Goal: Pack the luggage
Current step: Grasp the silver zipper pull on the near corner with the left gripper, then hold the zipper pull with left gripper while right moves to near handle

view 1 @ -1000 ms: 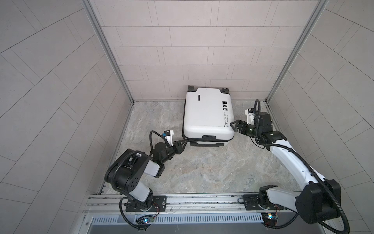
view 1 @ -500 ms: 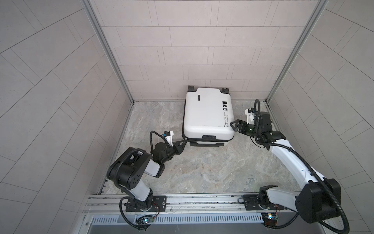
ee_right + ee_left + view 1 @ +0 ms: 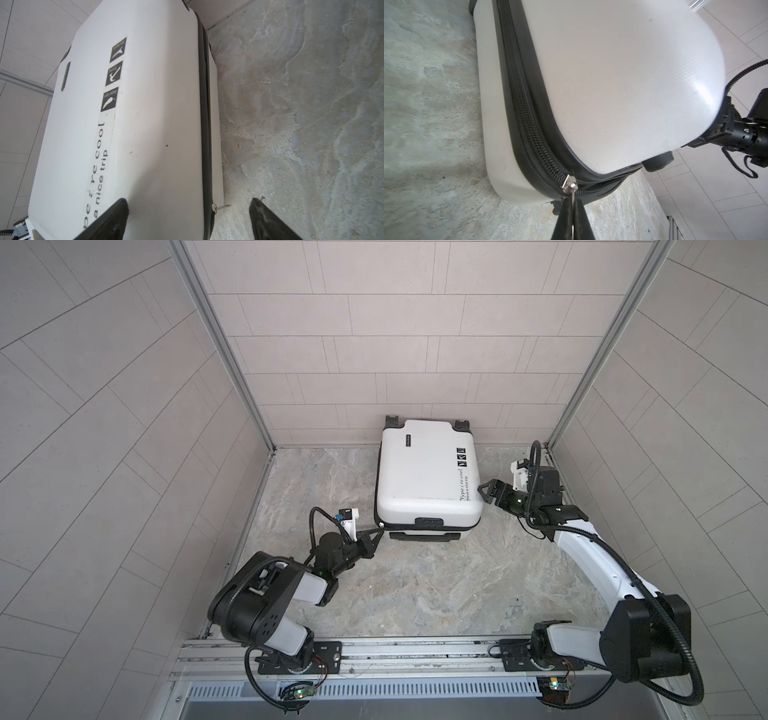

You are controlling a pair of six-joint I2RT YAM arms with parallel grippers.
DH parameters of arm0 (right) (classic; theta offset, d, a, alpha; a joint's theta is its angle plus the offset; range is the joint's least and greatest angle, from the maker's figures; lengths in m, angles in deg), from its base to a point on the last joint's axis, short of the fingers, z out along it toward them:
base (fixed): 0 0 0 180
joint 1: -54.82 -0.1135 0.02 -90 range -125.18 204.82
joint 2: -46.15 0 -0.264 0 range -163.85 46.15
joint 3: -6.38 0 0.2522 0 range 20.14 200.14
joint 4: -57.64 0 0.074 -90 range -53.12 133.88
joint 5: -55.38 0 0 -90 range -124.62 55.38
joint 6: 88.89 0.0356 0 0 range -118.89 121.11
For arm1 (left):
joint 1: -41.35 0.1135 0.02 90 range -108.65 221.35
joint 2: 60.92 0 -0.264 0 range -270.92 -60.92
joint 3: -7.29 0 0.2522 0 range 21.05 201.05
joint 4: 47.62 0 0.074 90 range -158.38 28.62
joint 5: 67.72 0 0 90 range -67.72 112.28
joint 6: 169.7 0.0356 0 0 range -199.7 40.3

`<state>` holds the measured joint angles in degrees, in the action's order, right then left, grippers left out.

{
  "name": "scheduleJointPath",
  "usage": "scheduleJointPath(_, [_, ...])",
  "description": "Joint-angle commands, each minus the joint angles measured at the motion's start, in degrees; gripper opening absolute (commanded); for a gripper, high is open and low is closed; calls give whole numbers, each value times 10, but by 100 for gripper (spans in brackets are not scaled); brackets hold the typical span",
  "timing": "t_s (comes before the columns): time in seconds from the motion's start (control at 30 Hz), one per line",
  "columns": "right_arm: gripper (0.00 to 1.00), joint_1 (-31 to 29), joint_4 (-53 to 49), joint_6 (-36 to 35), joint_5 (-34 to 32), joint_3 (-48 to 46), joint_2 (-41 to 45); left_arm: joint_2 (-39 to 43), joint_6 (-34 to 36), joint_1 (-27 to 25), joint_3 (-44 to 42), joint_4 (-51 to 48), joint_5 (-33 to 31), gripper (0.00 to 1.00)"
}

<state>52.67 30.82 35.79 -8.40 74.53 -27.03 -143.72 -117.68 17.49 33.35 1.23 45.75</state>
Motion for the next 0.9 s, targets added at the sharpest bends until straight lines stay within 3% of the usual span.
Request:
scheduleJointPath(0.0, [93, 1, 16, 20, 23, -14, -15, 81, 93, -29, 23, -155, -76, 0])
scheduleJointPath(0.17, [94, 11, 62, 51, 44, -39, -24, 180, 169, -52, 75, -363, -133, 0])
scheduleJointPath(0.4, [97, 16, 148, 122, 82, -95, -35, 205, 197, -63, 67, -379, -168, 0])
scheduleJointPath(0.57, [98, 13, 215, 188, 93, -155, -25, 225, 234, -112, 62, -363, -235, 0])
scheduleJointPath(0.87, [99, -16, 235, 233, 38, -222, 33, 261, 266, -163, 48, -347, -303, 0])
